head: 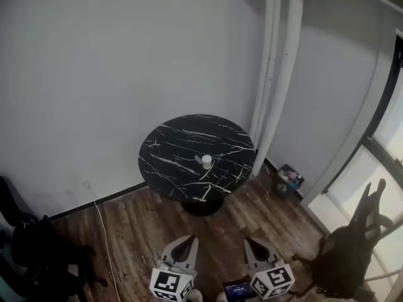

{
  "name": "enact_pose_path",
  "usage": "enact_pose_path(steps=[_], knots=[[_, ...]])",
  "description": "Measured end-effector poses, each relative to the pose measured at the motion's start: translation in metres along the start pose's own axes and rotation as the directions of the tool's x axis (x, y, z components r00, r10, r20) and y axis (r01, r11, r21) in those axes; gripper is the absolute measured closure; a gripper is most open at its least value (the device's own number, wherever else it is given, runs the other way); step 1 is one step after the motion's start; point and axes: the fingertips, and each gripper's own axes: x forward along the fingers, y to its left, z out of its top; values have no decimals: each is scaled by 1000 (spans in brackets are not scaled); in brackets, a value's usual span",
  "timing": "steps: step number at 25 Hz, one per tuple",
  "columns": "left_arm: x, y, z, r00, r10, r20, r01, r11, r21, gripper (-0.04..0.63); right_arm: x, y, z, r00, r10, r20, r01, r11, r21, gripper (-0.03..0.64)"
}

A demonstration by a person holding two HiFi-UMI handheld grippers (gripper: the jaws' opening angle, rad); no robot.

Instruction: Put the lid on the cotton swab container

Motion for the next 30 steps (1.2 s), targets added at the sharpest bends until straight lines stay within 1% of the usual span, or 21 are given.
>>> enact_pose_path(steps=[2,3,7,11,13,15,16,17,19,22,24,26,30], knots=[[-5,0,0,1000,-12,1,12,999,-43,583,-1,3,1,1000,-2,9,2,1000,3,600],[-7,-1,-1,1000,-16,1,16,999,-50,583,-3,4,1,1000,-3,12,3,1000,4,600],[-12,-11,0,1000,-3,1,3,1000,10,583,-10,4,3,1000,7,23,-7,1000,-3,600],[-15,-19,1,999,45,4,-45,999,28,583,-19,-1,5,999,20,33,-19,1000,-7,600],[-17,-19,1,998,66,14,-65,998,-6,583,-27,-1,12,994,73,81,-78,996,54,600],[-16,-17,1,996,81,28,-79,995,-61,583,-35,-3,25,973,142,184,-172,973,155,600],[-15,-16,0,996,87,27,-85,994,-75,583,-38,-6,30,962,156,223,-200,961,191,600],[-12,-15,-1,995,94,18,-93,993,-74,583,-40,-11,32,958,159,238,-209,956,206,600],[-6,-14,-2,994,109,1,-109,993,-55,583,-37,-19,29,965,148,215,-190,964,188,600],[7,-10,4,993,117,2,-117,993,-28,583,-24,-32,25,982,107,159,-126,985,116,600],[16,-5,5,993,116,8,-116,993,-29,583,-12,-37,23,988,80,129,-89,994,61,600],[27,0,0,993,114,6,-114,993,-37,583,1,-42,21,991,72,116,-75,997,20,600],[58,22,-11,992,128,-13,-128,992,-9,583,37,-58,18,993,64,101,-63,998,-21,600]])
